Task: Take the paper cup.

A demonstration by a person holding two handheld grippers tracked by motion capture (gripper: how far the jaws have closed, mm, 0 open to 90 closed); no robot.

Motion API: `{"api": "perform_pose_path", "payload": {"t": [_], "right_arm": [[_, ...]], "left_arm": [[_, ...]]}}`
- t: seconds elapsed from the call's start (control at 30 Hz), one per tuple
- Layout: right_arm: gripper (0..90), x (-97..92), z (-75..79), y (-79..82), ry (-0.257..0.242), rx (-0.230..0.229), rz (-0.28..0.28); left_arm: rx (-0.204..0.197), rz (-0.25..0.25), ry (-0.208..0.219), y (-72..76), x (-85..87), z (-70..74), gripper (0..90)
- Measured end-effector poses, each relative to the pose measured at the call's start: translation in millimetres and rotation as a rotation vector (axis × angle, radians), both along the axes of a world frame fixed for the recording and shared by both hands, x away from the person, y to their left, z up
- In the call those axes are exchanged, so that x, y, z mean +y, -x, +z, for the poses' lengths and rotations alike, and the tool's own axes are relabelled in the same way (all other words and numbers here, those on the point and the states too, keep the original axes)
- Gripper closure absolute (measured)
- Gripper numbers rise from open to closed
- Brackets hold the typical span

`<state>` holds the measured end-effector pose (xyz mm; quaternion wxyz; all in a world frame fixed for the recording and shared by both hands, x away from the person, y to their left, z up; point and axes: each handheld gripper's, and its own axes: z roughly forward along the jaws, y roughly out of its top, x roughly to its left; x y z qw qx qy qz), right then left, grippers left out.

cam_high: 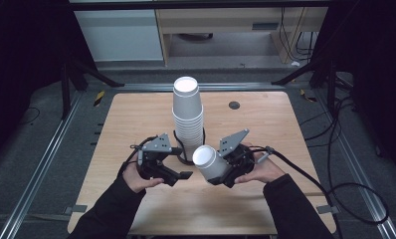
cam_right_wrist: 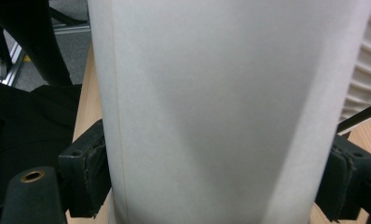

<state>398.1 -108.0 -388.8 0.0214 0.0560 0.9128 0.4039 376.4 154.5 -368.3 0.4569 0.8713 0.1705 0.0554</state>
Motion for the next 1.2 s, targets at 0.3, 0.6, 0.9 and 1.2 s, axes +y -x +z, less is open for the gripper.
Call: {"api": "perform_pose_path", "payload": {"t": [0.3,0.6,0.9,1.2], "right_arm": [[15.0,11.8,1.1,3.2,0.053,-0.002,0.053],[15.1,24.6,-6.0,3.6,0.110,0.006,0.093],[15.0,32.7,-9.2,4.8,0.139,0.005,0.120],[15.0,37.1,-10.2,4.3,0.143,0.006,0.129]], "left_arm": [[-0.007,-0.045,-0.017,3.2,-8.9,2.9,13.0],[0.004,-0.079,-0.042,2.8,-17.3,2.1,12.1],[0.022,-0.106,-0.074,2.4,-25.5,-2.1,13.0],[0.042,-0.120,-0.097,0.8,-30.5,-6.0,15.6]]}}
